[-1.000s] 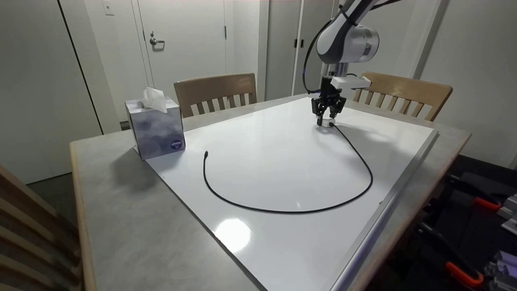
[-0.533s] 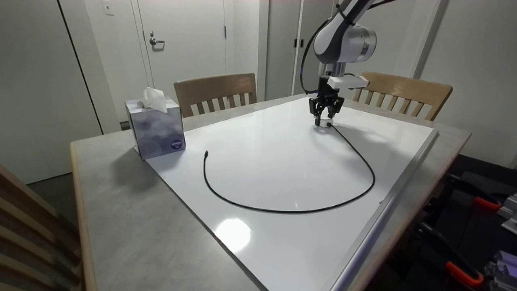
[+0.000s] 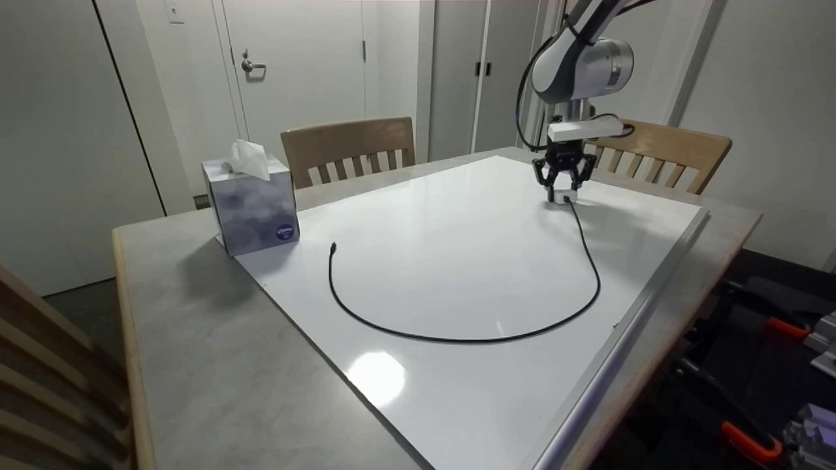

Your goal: Straighten the charger cable.

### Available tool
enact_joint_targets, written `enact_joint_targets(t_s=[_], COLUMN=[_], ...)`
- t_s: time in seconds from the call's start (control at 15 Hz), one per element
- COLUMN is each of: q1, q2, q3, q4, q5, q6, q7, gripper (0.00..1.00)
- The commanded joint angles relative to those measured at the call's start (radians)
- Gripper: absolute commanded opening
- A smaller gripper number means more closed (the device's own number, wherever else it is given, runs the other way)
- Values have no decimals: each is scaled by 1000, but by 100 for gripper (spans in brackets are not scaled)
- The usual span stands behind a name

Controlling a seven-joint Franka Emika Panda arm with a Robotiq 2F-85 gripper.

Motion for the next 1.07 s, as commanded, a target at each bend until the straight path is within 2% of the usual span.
enact_joint_targets(t_s=[0.0,0.2,0.47,1.0], q1=[7,-1,-15,-29], q2=[19,20,2,-77], q3=[-62,-91,-92,-85], q4=[-23,-44,-85,-200], q5=[-15,6,53,64], q6=[-67,-99,-110,-116], q7=[127,232,344,378], gripper=[27,27,27,27])
